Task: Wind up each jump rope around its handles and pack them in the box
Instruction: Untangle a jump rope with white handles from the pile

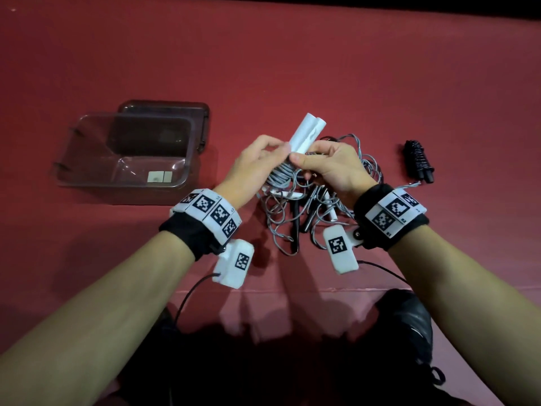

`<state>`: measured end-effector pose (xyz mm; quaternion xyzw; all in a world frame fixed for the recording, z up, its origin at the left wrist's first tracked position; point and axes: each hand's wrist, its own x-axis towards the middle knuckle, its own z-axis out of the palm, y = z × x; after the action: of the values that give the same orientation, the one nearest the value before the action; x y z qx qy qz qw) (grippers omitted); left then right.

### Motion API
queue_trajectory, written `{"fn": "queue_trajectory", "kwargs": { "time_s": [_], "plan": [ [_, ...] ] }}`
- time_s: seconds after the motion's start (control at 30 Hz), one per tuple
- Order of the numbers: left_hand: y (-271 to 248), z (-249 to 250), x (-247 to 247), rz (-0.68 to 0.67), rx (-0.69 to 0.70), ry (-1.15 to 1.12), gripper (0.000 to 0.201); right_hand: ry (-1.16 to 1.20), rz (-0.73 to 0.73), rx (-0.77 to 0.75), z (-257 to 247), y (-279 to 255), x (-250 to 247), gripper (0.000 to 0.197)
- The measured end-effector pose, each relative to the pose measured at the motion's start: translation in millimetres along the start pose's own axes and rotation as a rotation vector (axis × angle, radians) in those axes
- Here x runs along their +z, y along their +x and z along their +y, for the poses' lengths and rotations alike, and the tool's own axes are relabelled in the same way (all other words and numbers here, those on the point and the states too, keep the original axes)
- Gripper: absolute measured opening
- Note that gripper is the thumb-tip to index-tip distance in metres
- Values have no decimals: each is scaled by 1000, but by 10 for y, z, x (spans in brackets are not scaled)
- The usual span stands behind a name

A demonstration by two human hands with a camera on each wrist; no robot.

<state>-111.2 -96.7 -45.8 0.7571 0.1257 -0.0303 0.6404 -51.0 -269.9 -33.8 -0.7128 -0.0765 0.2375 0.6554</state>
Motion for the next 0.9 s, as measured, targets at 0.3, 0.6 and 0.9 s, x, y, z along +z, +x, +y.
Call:
{"fn": "queue_trajectory", "kwargs": {
  "time_s": [0.3,0.6,0.9],
  "plan": [
    [27,-147,-30,-41,-151,-221,32,-124,89,-22,66,8,121,34],
    [61,-121,-55,60,-202,-424,14,-615,185,-408,113,47,146,10],
    [63,-196,5,174,-94,-244,14,-643,-70,-179,82,122,42,15]
  ]
}}
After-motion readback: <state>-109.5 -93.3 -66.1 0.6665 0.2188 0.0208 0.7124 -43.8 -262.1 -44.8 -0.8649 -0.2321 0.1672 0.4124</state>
